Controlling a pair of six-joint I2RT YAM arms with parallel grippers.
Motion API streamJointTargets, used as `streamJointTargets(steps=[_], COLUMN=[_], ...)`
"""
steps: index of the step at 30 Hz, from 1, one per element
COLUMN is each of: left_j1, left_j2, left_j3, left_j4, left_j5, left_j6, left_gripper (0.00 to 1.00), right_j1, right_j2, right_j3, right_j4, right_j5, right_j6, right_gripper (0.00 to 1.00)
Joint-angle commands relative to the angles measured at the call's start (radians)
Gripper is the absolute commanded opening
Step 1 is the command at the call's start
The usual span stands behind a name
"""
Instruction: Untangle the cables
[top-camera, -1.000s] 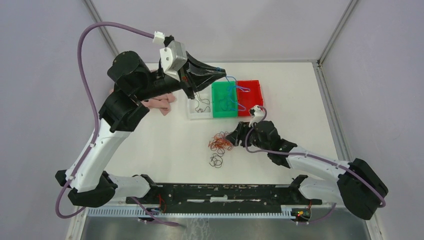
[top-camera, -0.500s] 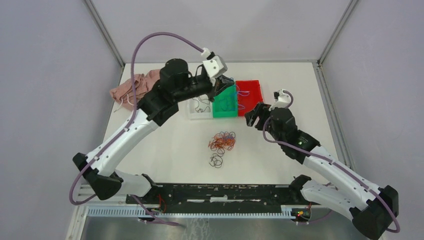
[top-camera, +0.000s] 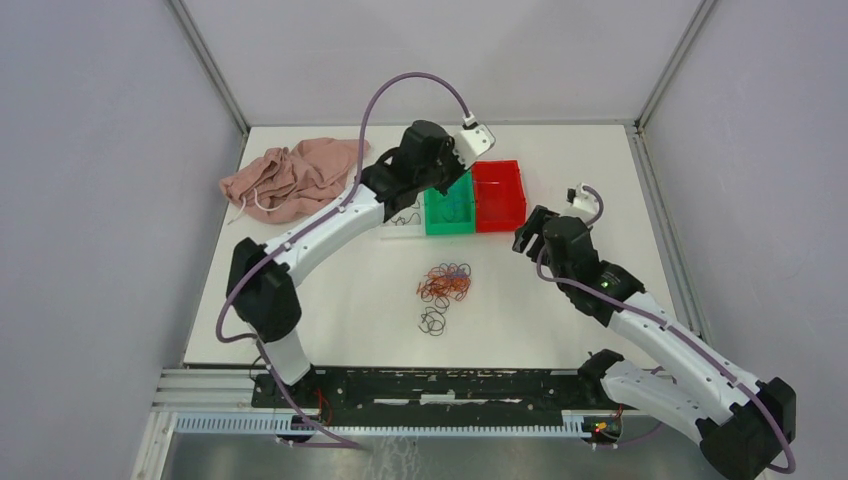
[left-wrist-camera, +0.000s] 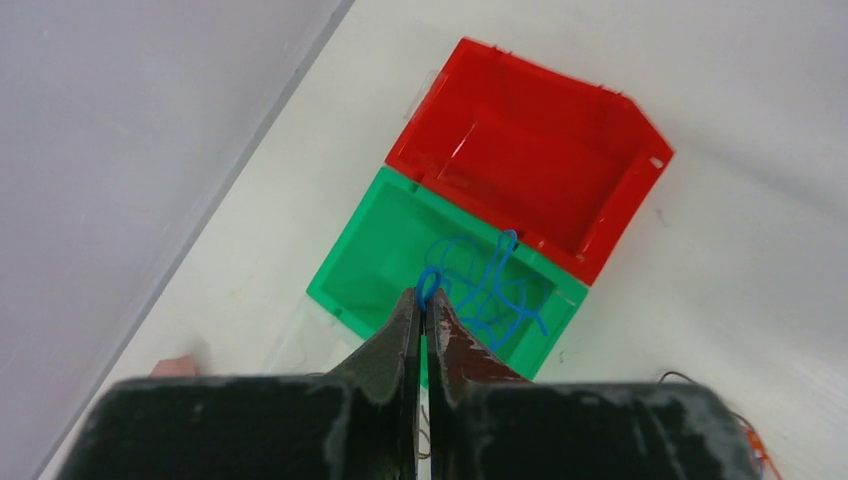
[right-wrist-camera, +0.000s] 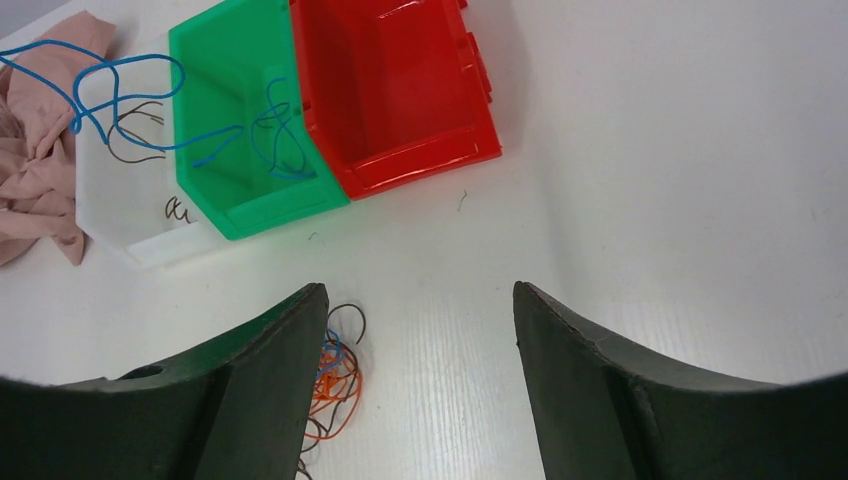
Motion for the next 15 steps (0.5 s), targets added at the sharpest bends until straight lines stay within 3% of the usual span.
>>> streamJointTargets(steps=[1, 15], left_j1=[0.038, 0.09], left_j2=[0.061, 0.251], left_j3=[0.072, 0.073], left_j4=[0.027, 0.099], left_j5=[-0.07, -0.041], left_j6=[0.08, 0.085], left_gripper=[0.03, 0.03], right_j1=[-0.02, -0.045], right_j2=[-0.022, -0.007], right_j3=[-0.007, -0.029], right_j4=[0.008, 0.022], right_j5=[0.038, 0.019], right_j6=[0.012, 0.014], right_gripper=[0.75, 0.75])
